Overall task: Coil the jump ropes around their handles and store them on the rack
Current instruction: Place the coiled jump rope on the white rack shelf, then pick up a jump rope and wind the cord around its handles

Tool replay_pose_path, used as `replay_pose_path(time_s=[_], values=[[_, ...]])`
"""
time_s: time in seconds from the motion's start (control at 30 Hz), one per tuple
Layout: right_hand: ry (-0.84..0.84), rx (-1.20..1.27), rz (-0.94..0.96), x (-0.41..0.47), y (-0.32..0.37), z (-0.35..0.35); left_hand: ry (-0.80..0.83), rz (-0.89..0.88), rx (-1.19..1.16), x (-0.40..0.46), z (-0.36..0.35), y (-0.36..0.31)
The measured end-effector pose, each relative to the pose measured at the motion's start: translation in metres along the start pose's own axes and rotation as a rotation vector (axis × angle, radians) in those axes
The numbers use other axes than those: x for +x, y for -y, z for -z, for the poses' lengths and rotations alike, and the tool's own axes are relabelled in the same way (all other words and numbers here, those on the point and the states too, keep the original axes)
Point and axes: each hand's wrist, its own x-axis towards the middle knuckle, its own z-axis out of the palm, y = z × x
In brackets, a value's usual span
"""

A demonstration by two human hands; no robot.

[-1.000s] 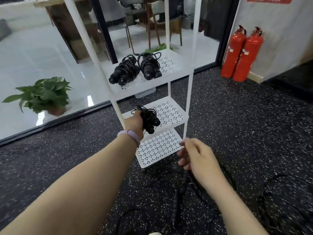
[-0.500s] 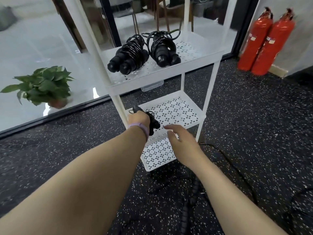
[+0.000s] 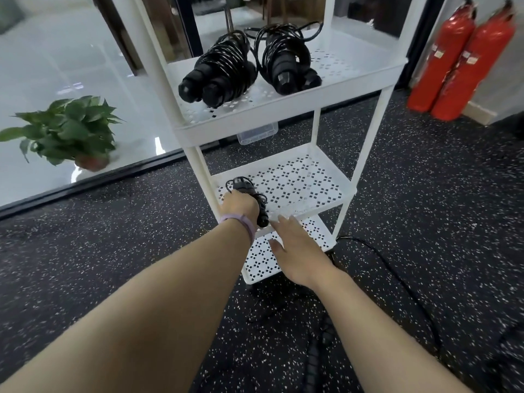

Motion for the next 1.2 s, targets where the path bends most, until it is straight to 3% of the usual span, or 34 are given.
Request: replay_pose_path(time_s=[0.2, 0.33, 0.4, 0.5, 0.63, 0.7, 0.8, 1.07, 1.2], values=[[-0.016, 0.008, -0.003, -0.017, -0.011, 0.009, -0.204, -0.05, -0.001, -0.036, 0.009, -0.004], [-0.087, 0.022, -0.033, -0.053, -0.031, 0.027, -0.203, -0.353, 0.143, -0.073, 0.002, -0.01], [-0.124, 0.005, -0.059, -0.08, -0.044, 0.04, -0.203, -0.592, 0.183, -0.097, -0.008, -0.009], [-0.16, -0.053, -0.124, -0.132, -0.071, 0.059, -0.107, -0.937, 0.258, -0.138, -0.03, 0.016], [-0.147, -0.121, -0.258, -0.211, -0.123, 0.057, 0.144, -1.054, 0.384, -0.182, -0.07, 0.068], [-0.132, -0.111, -0.323, -0.244, -0.15, 0.044, 0.251, -1.018, 0.45, -0.195, -0.093, 0.1], [-0.137, -0.033, -0.411, -0.277, -0.189, 0.015, 0.358, -0.804, 0.526, -0.201, -0.124, 0.149], [-0.144, 0.178, -0.517, -0.278, -0.252, -0.079, 0.409, -0.163, 0.621, -0.175, -0.174, 0.246], [-0.14, 0.27, -0.526, -0.256, -0.268, -0.114, 0.414, -0.077, 0.702, -0.165, -0.2, 0.267]])
